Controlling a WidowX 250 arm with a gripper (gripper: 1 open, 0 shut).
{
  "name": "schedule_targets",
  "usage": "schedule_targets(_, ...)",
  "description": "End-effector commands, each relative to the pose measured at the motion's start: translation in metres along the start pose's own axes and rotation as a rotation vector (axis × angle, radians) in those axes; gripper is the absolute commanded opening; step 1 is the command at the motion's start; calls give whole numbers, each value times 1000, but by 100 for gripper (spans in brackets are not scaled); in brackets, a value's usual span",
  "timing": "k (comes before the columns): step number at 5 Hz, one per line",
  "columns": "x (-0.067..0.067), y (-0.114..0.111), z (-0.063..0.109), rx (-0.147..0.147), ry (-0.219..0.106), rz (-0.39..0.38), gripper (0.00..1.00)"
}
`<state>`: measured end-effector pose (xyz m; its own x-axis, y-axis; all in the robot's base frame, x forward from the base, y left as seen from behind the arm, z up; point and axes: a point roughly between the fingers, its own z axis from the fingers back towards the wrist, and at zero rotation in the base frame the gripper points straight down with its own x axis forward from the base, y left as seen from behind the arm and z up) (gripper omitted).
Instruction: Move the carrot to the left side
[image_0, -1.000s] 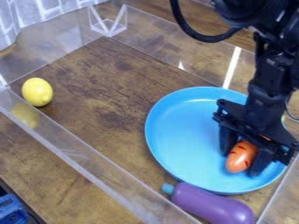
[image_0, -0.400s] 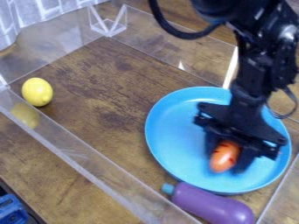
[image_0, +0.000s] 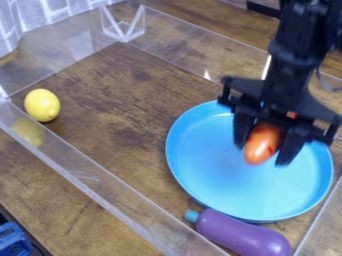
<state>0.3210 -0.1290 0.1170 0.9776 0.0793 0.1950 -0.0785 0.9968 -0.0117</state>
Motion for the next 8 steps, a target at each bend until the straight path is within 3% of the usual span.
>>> schedule_targets(1, 7, 7, 45, -33, -113, 12, 0)
schedule_targets(3, -10, 46, 44, -34, -117, 12, 0)
schedule_targets(5, -48, 109, 43, -45, -114, -53, 0)
schedule_targets(7, -47, 144, 31, -36, -103, -80, 0)
schedule_targets(8, -49, 142, 25, -26, -83, -103, 0)
